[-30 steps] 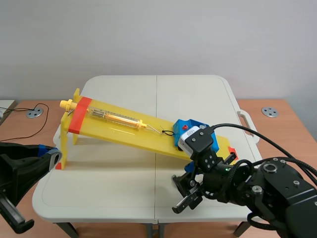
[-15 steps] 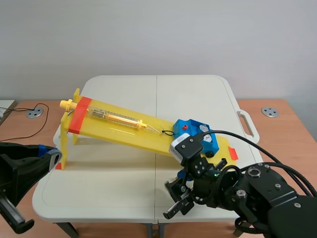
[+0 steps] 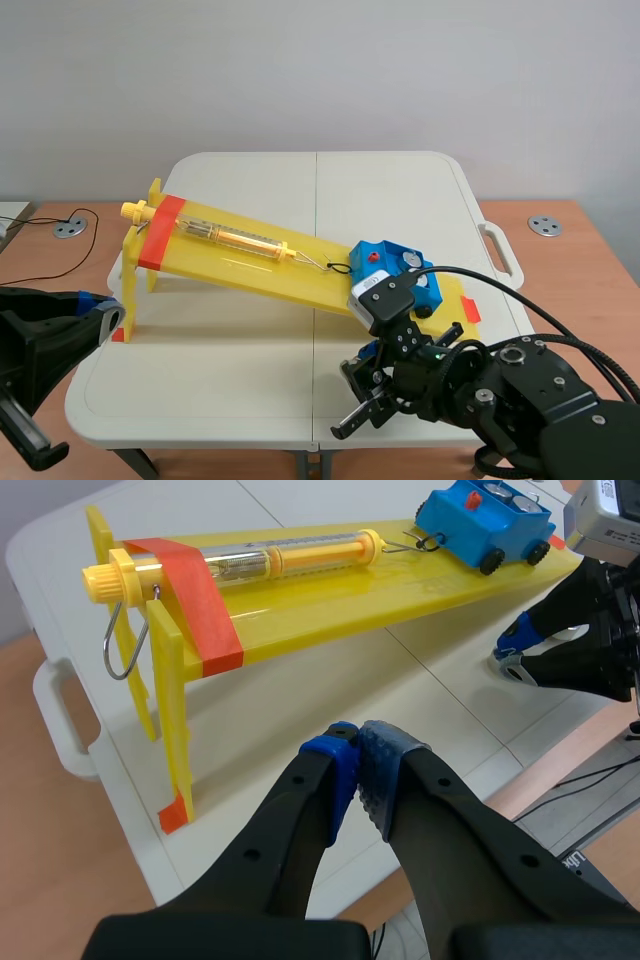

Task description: Place the four metal weights on the blue cart on the ramp.

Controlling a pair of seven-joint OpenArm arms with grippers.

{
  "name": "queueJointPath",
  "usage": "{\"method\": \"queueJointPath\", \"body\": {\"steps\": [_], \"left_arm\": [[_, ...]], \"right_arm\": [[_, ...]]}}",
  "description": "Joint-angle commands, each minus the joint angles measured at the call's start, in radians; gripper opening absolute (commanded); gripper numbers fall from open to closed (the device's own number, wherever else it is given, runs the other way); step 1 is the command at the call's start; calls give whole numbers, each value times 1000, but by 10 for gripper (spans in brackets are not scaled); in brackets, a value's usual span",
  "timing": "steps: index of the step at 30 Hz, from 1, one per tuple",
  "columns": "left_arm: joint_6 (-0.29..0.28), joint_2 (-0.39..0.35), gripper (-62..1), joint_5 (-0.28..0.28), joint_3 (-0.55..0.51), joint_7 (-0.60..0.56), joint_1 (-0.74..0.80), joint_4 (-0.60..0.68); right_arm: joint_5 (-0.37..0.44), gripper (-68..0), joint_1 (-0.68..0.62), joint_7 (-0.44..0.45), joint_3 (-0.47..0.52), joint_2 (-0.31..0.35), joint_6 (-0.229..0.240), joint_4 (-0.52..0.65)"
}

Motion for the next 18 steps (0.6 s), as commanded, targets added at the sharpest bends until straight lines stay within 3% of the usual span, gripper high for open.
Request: {"method": "queueJointPath", "body": {"steps": [1, 7, 14, 18], "left_arm": [[-43, 2, -573, -79, -15, -89, -23, 69], [-43, 2, -573, -79, -15, -89, -23, 69], [-43, 2, -573, -79, -15, -89, -23, 69], [-43, 2, -573, -79, -15, -89, -23, 69]], "right_arm": [[36, -543, 86, 85, 0, -14, -39, 35], [15, -671, 87, 39, 0, -11, -71, 35], [-11, -669, 82, 15, 1, 9, -67, 53], [63, -669, 40, -5, 10, 58, -65, 163]]}}
